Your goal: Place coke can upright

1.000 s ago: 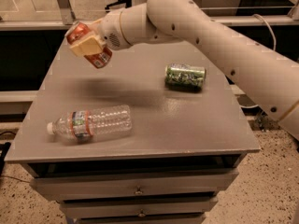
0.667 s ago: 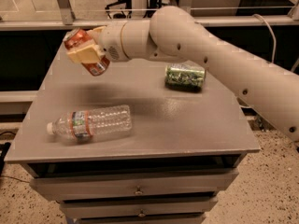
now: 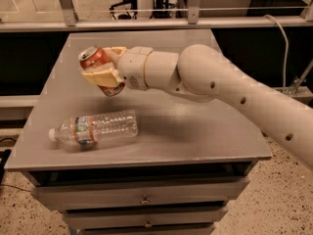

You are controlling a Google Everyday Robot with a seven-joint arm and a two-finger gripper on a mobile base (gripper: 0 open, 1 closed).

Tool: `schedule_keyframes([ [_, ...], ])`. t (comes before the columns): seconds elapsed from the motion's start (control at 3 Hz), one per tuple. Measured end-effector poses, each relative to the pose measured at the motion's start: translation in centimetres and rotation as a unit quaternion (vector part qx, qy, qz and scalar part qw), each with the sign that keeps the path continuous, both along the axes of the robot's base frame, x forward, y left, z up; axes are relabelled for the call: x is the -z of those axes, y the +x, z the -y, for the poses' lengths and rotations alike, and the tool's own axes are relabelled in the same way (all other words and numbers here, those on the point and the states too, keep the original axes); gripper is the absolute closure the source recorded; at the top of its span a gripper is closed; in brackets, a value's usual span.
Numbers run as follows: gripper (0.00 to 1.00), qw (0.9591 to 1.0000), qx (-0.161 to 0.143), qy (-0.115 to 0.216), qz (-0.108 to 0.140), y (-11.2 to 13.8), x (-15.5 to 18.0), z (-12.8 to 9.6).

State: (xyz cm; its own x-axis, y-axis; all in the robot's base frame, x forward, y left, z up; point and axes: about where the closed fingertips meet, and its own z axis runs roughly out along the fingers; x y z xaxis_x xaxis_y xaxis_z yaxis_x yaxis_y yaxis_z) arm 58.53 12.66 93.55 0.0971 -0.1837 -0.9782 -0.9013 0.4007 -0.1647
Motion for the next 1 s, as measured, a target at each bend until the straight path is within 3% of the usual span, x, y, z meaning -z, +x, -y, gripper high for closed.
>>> schedule_keyframes([
  [0.33,1.00,0.9999,-0.007,0.013,-0.002,-0.6,1.1,1.5],
  [1.0,0.97,0.9969,-0.046,0.042,-0.047,-1.3,4.7,4.6],
])
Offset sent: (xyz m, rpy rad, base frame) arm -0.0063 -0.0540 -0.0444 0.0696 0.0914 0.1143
